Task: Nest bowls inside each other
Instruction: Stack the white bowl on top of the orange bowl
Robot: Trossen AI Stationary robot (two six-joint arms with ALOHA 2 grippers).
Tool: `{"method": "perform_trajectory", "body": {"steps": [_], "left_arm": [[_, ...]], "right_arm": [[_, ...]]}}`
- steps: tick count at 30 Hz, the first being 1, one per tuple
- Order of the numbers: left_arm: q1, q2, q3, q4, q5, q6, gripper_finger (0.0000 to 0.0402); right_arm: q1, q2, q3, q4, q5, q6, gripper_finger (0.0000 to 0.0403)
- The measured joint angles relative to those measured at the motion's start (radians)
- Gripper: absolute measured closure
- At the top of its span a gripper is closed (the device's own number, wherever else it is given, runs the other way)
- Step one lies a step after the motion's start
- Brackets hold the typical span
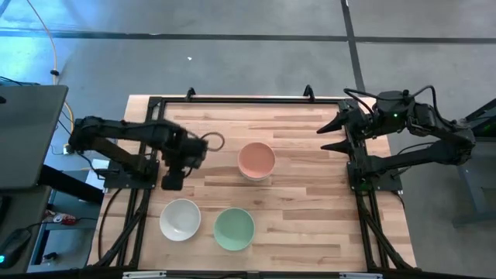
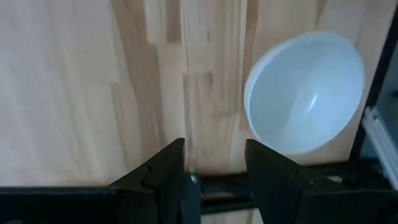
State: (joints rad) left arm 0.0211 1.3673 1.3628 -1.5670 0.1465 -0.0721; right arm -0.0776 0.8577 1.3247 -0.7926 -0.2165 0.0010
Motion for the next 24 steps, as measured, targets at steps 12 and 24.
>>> {"method": "perform_trajectory", "body": {"steps": [12,24], "left_arm": [[-0.192,-0.026,-0.265,0.258,0.074,-0.170,0.0245],[-0.265,-0.025,-0.311,0.416,-0.054,-0.286,0.0245]], "right_arm": [[0.000,0.000,0.000,0.026,0.000,0.002,0.0179],[0.000,0.000,0.000,0.027,0.001,0.018,0.0179]]}}
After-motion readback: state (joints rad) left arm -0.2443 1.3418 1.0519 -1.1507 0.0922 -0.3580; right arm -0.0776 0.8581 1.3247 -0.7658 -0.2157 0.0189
